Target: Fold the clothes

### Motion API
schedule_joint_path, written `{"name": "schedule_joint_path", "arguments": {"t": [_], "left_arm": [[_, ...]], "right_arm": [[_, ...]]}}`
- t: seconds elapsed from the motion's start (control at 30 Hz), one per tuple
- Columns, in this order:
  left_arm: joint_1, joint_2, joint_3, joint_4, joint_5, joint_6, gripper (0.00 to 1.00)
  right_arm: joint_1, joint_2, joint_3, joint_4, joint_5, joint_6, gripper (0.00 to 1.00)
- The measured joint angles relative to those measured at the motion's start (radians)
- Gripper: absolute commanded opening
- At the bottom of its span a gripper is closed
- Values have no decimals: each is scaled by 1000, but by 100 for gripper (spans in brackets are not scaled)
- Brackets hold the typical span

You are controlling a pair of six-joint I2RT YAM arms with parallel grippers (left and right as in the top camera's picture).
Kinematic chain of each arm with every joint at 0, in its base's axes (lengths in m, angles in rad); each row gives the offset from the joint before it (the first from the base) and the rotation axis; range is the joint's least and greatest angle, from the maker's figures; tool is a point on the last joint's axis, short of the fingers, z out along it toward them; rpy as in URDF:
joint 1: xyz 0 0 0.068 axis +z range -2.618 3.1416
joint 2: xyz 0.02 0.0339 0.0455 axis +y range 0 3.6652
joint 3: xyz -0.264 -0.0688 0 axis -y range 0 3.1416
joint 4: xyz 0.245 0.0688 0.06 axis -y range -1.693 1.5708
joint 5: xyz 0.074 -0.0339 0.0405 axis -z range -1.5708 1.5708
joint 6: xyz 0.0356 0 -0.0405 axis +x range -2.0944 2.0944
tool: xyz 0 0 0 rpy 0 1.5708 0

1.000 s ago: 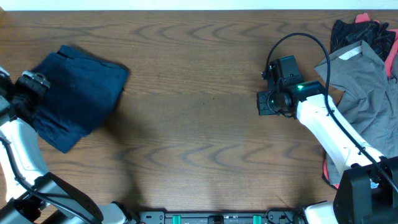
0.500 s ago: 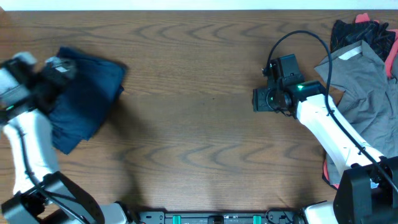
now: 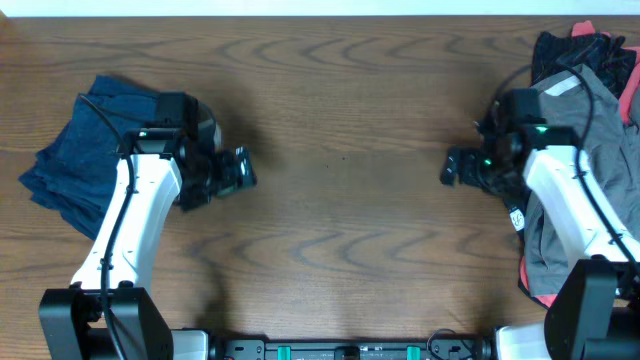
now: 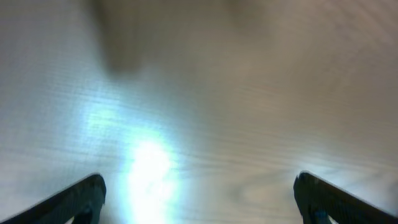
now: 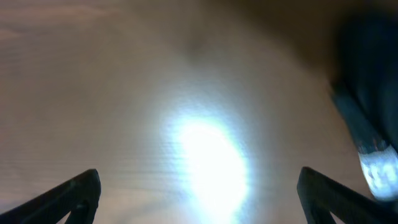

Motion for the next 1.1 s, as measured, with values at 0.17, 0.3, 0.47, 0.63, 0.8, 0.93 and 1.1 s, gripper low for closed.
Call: {"name": "schedule_joint_path", "arguments": {"t": [0.17, 0.3, 0.47, 0.63, 0.8, 0.93, 1.1], "left_arm": [[3, 0, 0, -205, -33, 15, 98], [-1, -38, -22, -209, -51, 19, 98], [-30, -256, -132, -89, -71, 23, 98], [-105, -591, -248, 68, -102, 25, 98], [-168, -887, -393, 213, -158, 26, 98], [-171, -987, -445, 225, -178, 26, 98], [-171, -1012, -449, 228, -192, 26, 98]], "right_arm": [[-48, -3, 2, -164, -1, -4, 99], [-48, -50, 0, -200, -3, -6, 99], [-47, -254, -72, -102, -6, -6, 99], [-28, -599, -239, 75, 15, -2, 99], [3, -927, -376, 190, 88, 3, 99], [2, -1093, -417, 183, 117, 5, 99], [3, -1174, -419, 146, 128, 5, 99]]}}
